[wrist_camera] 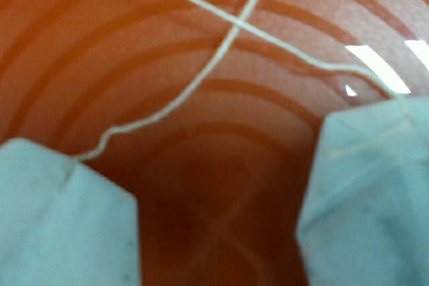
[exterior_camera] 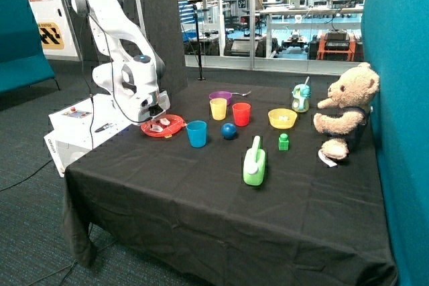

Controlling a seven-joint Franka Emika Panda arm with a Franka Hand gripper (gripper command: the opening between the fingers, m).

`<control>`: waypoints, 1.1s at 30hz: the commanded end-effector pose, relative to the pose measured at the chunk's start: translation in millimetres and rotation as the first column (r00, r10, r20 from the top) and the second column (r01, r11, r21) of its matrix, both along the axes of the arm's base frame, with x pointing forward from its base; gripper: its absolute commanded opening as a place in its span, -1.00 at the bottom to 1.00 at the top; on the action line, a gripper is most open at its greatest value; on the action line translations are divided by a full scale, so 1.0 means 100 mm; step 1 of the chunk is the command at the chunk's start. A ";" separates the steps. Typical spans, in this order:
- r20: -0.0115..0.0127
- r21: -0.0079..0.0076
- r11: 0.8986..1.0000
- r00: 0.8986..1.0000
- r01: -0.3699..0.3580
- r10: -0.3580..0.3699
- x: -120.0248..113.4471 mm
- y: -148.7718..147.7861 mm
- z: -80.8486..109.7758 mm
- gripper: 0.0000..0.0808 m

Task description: Prepare two cups of tea

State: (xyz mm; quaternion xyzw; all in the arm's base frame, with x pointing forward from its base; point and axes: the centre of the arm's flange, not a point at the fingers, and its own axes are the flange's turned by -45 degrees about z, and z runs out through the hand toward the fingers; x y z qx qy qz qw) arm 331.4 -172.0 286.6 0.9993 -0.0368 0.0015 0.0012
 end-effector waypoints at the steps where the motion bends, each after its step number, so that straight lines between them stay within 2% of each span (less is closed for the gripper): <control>1: -0.003 0.002 1.000 1.000 0.003 -0.003 0.10 0.02 -0.08 -0.06; 20: -0.003 0.002 1.000 1.000 0.010 -0.010 0.21 0.04 -0.18 -0.08; 25: -0.003 0.002 1.000 1.000 0.008 -0.008 0.18 0.04 -0.18 -0.16; 27: -0.003 0.002 1.000 1.000 0.011 -0.011 0.17 0.04 -0.18 -0.27; 29: -0.003 0.002 1.000 1.000 0.019 -0.019 0.17 0.04 -0.16 -0.78; 30: -0.003 0.002 1.000 1.000 0.030 -0.030 0.17 0.04 -0.15 -0.89; 31: -0.003 0.002 1.000 1.000 -0.006 0.006 0.17 0.04 -0.15 -0.94; 33: -0.003 0.002 1.000 1.000 -0.004 0.004 0.18 0.03 -0.14 -0.99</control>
